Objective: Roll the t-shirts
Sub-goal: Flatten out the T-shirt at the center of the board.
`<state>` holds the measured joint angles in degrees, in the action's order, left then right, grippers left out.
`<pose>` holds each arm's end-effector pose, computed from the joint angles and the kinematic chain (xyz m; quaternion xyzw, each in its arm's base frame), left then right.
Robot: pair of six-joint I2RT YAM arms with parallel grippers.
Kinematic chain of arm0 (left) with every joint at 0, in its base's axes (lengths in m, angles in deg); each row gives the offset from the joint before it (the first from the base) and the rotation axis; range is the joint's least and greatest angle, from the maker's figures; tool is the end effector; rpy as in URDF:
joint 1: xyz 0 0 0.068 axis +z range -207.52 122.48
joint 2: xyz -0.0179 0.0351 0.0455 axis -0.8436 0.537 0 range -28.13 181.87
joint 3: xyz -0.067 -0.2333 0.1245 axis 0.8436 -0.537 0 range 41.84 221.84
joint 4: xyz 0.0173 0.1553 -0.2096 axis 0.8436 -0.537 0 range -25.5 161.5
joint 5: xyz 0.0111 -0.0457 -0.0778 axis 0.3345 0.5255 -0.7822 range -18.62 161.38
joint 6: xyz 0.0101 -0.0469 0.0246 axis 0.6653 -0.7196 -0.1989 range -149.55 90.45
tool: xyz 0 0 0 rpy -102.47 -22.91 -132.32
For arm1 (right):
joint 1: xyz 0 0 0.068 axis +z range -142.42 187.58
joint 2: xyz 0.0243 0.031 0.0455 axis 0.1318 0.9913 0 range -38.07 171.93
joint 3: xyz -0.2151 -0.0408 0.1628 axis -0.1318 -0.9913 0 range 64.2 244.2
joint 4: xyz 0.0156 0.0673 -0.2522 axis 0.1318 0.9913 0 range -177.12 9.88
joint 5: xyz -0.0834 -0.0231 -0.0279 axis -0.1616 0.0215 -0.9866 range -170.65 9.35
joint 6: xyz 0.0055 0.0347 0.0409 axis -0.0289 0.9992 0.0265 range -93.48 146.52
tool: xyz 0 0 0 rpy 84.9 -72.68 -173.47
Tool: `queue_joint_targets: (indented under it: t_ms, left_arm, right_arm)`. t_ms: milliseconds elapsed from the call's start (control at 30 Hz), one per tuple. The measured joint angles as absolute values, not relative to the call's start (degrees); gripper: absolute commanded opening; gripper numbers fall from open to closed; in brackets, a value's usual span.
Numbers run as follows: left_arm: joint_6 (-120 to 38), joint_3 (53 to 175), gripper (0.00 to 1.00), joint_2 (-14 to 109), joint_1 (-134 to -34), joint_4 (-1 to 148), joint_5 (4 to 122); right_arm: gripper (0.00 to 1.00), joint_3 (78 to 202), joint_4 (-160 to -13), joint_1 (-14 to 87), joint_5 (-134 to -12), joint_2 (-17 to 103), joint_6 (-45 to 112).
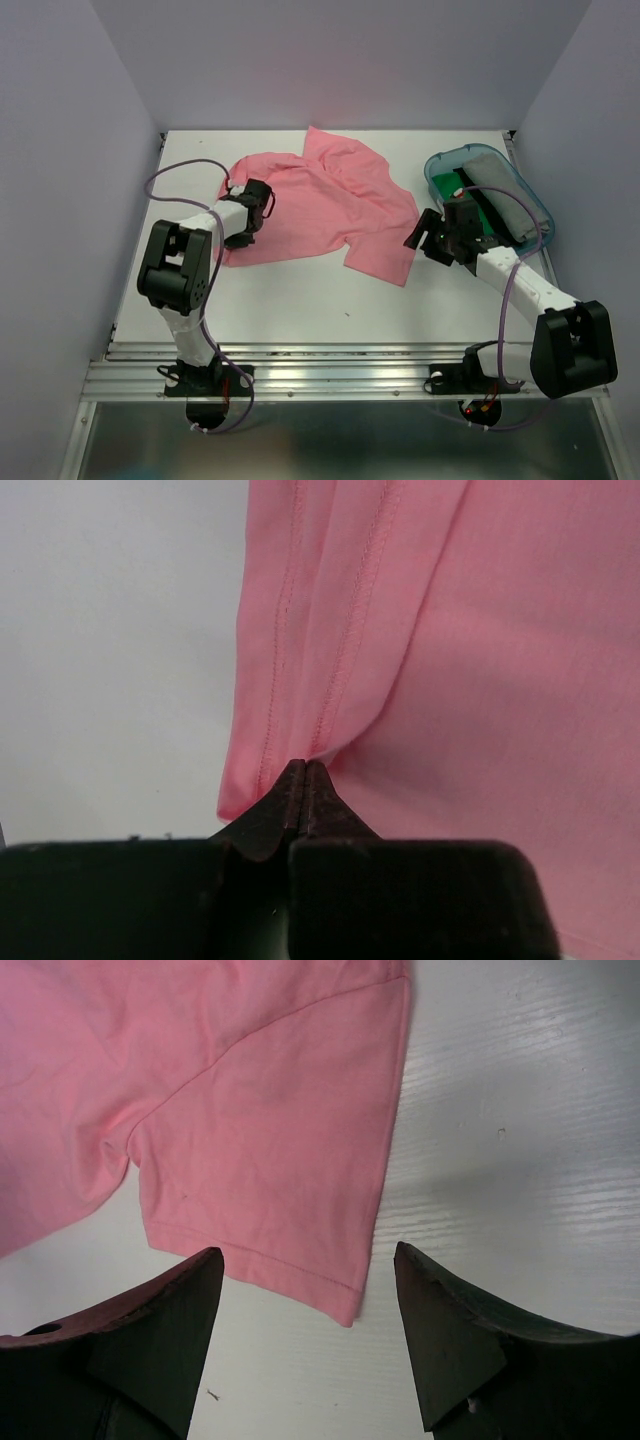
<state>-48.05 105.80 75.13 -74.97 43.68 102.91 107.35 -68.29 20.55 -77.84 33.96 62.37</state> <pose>0.3383 -0.0867 0.1657 -0.0625 0.9427 0.1944 0.2638 0.2489 0.0592 0.2178 0.1763 0.9156 0.1699 0.3190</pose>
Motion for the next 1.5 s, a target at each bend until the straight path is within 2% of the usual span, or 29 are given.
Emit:
queue_joint_targets:
  t_ms: [167, 400, 467, 500, 533, 567, 700, 800, 833, 900, 933, 1000, 1133, 1333, 1500]
  left_arm:
    - [-49.1, 106.3, 0.0, 73.5, -72.7, 43.6, 100.3]
    - [-53.1, 103.0, 0.0, 63.3, -59.9, 48.2, 91.3]
    - [-55.0, 101.1, 0.16, 61.2, -57.3, 49.3, 89.0]
    - [-56.0, 100.0, 0.31, 60.6, -56.5, 50.0, 87.8]
    - [-56.9, 99.2, 0.55, 60.3, -55.9, 50.5, 86.9]
    - [-57.6, 98.2, 0.57, 60.1, -55.3, 50.9, 85.9]
    - [-60.2, 95.9, 0.57, 60.1, -54.4, 51.1, 83.1]
    - [-61.9, 95.7, 0.49, 59.4, -54.4, 51.1, 82.6]
    - [-62.7, 95.5, 0.42, 58.3, -54.4, 51.2, 82.7]
    - [-64.2, 94.5, 0.35, 55.5, -54.4, 51.2, 83.1]
    - [-64.9, 93.9, 0.34, 53.9, -54.3, 51.2, 83.3]
    - [-66.7, 93.1, 0.34, 51.5, -54.1, 51.3, 83.7]
    - [-68.9, 89.8, 0.49, 47.3, -53.6, 52.2, 83.9]
    - [-69.3, 83.9, 0.46, 47.8, -53.7, 53.3, 81.3]
    - [-68.9, 81.1, 0.47, 46.4, -54.4, 54.4, 79.8]
  right_arm:
    - [0.75, 107.4, -68.3, 20.5, -77.8, 34.0, 62.4]
    - [0.75, 107.4, -68.3, 20.5, -77.8, 34.0, 62.4]
    - [0.75, 107.4, -68.3, 20.5, -77.8, 34.0, 62.4]
    - [0.75, 107.4, -68.4, 20.5, -77.8, 34.0, 62.4]
    - [0.75, 107.4, -68.4, 20.5, -77.8, 34.0, 62.4]
    - [0.75, 107.4, -68.4, 20.5, -77.8, 34.1, 62.4]
    - [0.75, 107.4, -68.4, 20.5, -77.8, 34.1, 62.3]
    - [0.75, 107.4, -68.4, 20.5, -77.8, 34.1, 62.3]
    - [0.75, 107.4, -68.4, 20.5, -77.8, 34.1, 62.3]
    - [0.75, 107.4, -68.4, 20.5, -77.8, 34.1, 62.3]
    - [0.75, 107.4, -68.4, 20.5, -77.8, 34.1, 62.3]
    - [0.75, 107.4, -68.6, 20.5, -77.8, 34.1, 62.3]
    - [0.75, 107.4, -69.2, 20.5, -77.7, 34.2, 62.3]
    - [0.75, 107.4, -70.0, 20.5, -77.2, 35.2, 62.3]
    - [0.75, 107.4, -70.8, 20.5, -76.9, 35.7, 62.3]
